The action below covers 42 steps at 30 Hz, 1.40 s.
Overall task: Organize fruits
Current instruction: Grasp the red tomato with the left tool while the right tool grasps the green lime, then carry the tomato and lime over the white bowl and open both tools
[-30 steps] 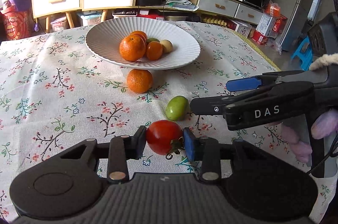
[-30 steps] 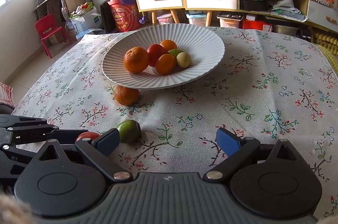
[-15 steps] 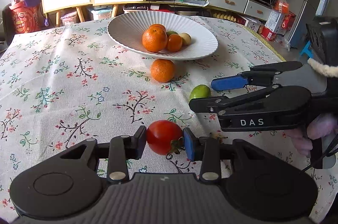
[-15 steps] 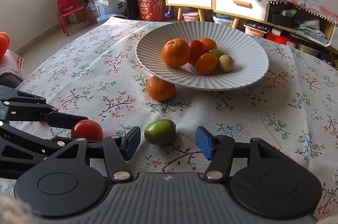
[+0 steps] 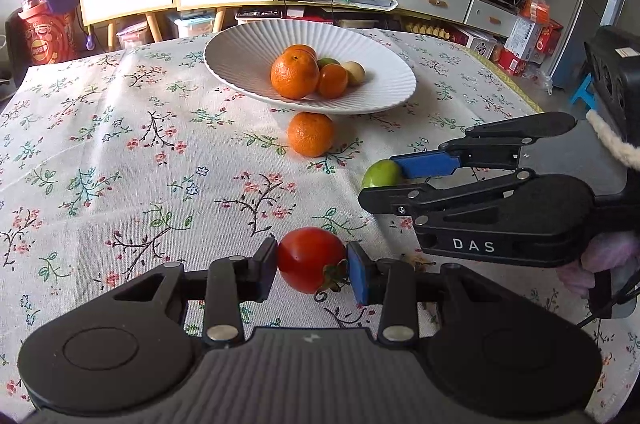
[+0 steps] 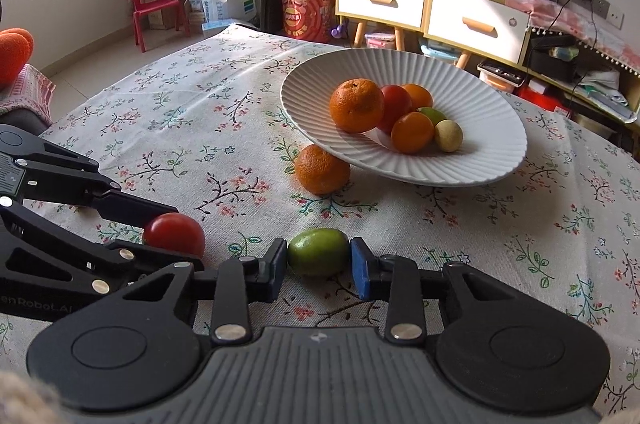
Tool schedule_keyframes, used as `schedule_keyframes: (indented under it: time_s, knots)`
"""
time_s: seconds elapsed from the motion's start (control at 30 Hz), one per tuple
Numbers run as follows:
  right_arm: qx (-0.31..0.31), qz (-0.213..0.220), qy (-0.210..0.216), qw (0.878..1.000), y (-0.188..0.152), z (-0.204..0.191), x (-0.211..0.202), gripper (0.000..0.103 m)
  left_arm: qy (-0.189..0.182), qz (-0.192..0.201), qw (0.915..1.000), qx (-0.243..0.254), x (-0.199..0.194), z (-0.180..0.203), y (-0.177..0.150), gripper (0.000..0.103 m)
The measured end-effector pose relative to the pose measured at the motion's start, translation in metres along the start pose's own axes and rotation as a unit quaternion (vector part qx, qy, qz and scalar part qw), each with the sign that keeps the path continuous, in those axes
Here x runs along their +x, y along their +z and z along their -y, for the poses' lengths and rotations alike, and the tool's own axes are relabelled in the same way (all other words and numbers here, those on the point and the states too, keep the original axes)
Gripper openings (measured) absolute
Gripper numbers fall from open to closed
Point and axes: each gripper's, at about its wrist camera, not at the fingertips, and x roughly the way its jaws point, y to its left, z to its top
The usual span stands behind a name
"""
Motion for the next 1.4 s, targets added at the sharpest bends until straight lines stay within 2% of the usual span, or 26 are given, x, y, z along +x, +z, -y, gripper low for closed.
schedule_keyframes:
  time_s: [0.4, 0.77, 0.93, 1.07, 1.4]
  knots:
    - [0.023, 0.011, 0.013, 1.000, 0.010, 0.006, -0.011, 0.031, 0.003, 0.020, 0.9998, -0.002, -0.002, 0.001, 0.014, 0.035]
    - [0.059, 0.037, -0.010, 0.998, 0.027, 0.029, -0.018, 0.031, 0.006, 0.053, 0.9986, -0.008, -0.002, 0.006, 0.039, 0.035]
    - [0.093, 0.052, -0.026, 0.994, 0.038, 0.048, -0.018, 0.031, 0.003, 0.069, 0.9976, -0.008, 0.005, 0.016, 0.052, 0.035]
    - [0.097, 0.059, -0.045, 0.992, 0.047, 0.060, -0.013, 0.031, 0.007, 0.085, 0.9963, -0.004, 0.014, 0.026, 0.062, 0.035]
    - [0.132, 0.053, -0.054, 0.988, 0.059, 0.099, 0.013, 0.031, -0.006, 0.084, 0.9964, 0.005, 0.046, 0.038, 0.085, 0.035]
